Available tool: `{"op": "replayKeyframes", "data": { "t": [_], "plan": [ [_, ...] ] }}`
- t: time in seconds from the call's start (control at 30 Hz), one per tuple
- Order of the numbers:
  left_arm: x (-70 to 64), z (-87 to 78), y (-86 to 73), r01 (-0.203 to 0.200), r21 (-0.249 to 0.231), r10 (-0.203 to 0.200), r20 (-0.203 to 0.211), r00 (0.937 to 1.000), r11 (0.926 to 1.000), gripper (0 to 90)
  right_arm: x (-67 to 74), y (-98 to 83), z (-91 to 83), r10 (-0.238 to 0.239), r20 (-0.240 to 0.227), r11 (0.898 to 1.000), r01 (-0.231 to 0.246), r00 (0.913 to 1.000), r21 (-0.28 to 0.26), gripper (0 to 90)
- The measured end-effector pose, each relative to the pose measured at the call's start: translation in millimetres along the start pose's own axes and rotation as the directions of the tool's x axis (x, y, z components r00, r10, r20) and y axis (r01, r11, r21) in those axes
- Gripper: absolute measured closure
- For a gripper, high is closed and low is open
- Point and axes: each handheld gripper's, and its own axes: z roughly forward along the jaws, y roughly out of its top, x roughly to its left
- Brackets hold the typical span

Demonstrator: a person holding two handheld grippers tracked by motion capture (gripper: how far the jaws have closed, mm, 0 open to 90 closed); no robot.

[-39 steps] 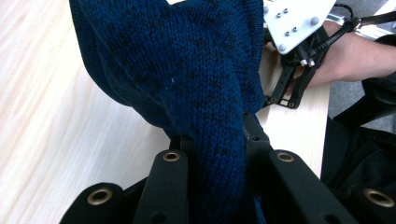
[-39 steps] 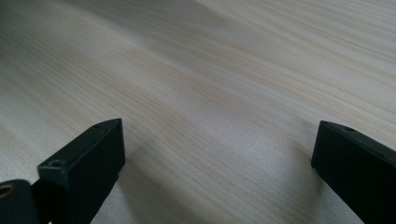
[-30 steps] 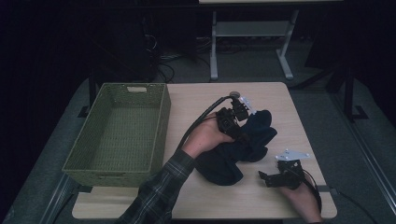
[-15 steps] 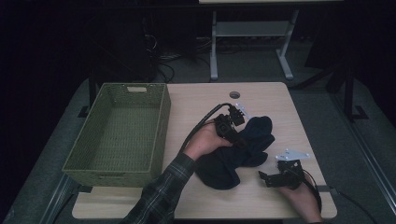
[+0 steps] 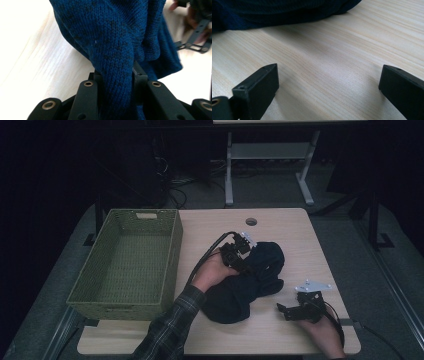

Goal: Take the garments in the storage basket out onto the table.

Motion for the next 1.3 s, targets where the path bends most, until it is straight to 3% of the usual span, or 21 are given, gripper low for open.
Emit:
{"op": "replayKeyframes", "data": {
  "t": [0.4,0.53,1.0,1.17,1.3],
  "plan": [
    [16.5,13.4,-11.9,0.027,0.039,-0.024,-0.075,0.9969,0.9989,72.4,0.2,0.1,0.0,0.003,-0.001,1.000,-0.003,1.0000,-0.001,2.5],
    [27.4,23.6,-17.5,0.047,0.047,-0.042,-0.098,0.9943,0.9978,72.4,0.1,0.0,0.1,0.001,-0.001,1.000,-0.001,1.0000,-0.002,2.5],
    [47.7,54.0,-29.7,0.114,0.070,-0.106,-0.106,0.9887,0.9910,69.4,0.0,0.0,0.1,0.000,-0.001,1.000,0.000,1.0000,-0.002,2.4],
    [48.5,52.1,-29.8,0.109,0.074,-0.099,-0.126,0.9871,0.9913,60.0,0.0,0.0,0.1,0.000,-0.001,1.000,0.000,1.0000,-0.002,2.4],
    [49.1,44.5,-30.6,0.103,0.072,-0.091,-0.153,0.9841,0.9921,47.6,0.0,0.0,0.1,0.000,-0.001,1.000,0.000,1.0000,-0.002,2.5]
  ]
}}
